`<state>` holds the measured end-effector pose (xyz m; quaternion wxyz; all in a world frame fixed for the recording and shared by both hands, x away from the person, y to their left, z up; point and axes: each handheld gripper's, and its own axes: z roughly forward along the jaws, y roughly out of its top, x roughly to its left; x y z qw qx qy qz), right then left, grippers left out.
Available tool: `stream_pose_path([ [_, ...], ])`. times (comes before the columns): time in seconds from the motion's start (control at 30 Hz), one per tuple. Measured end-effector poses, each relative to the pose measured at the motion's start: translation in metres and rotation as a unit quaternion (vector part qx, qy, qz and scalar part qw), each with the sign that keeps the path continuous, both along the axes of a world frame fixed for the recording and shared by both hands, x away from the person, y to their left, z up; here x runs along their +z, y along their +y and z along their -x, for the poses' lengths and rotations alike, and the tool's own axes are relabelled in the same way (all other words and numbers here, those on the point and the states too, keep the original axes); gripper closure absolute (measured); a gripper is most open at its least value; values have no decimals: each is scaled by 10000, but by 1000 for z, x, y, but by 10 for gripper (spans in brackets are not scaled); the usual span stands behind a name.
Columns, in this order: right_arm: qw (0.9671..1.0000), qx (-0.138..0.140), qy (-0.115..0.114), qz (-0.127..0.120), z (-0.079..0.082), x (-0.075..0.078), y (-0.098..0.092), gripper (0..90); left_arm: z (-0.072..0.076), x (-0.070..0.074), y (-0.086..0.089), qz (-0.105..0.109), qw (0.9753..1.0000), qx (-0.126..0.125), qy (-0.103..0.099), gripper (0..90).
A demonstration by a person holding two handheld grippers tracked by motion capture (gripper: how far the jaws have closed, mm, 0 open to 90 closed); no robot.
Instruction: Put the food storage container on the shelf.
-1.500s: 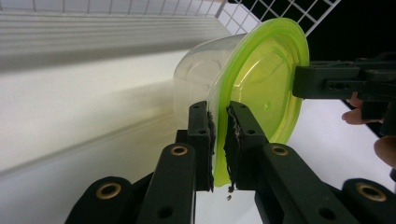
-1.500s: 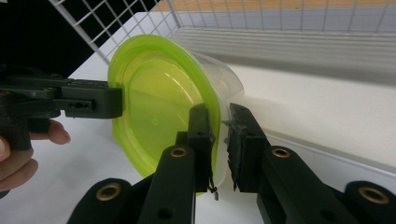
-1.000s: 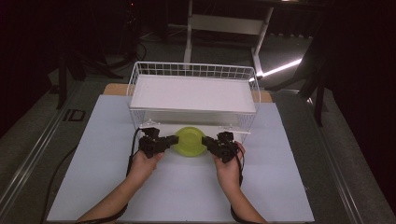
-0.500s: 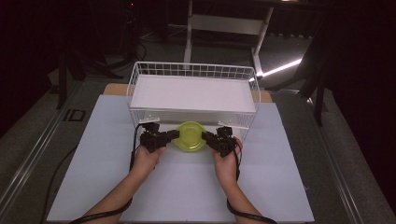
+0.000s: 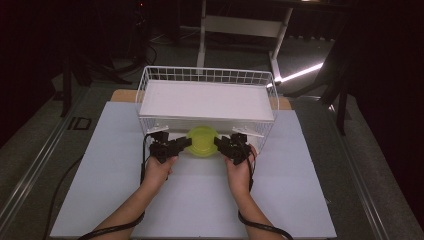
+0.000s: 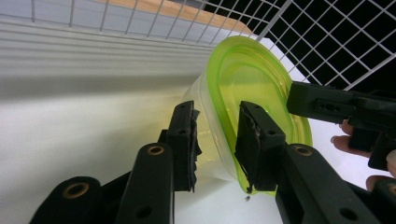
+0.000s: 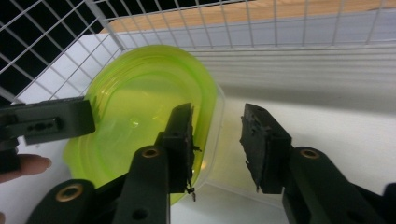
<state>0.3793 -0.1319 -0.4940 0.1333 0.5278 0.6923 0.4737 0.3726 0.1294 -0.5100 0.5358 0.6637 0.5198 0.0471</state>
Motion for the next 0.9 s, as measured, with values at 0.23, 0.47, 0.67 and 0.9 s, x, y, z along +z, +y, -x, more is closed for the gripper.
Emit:
stream_pose_path([
  [0.23, 9999, -73, -123, 8, -1, 3, 0, 526, -3, 4, 1, -27, 9999, 87, -98, 611],
  [0.47, 9997, 34, -229, 89, 12, 7, 0, 521, 6, 7, 4, -78, 9998, 69, -178, 590],
  [0.67, 9994, 102, -322, 27, 28, 10, -4, 537, 16, 15, 12, -102, 9996, 63, -243, 535],
  [0.9, 9978, 482, -268, 372, 42, 4, 0, 658, 36, 19, 20, -251, 9985, -136, -461, 388],
])
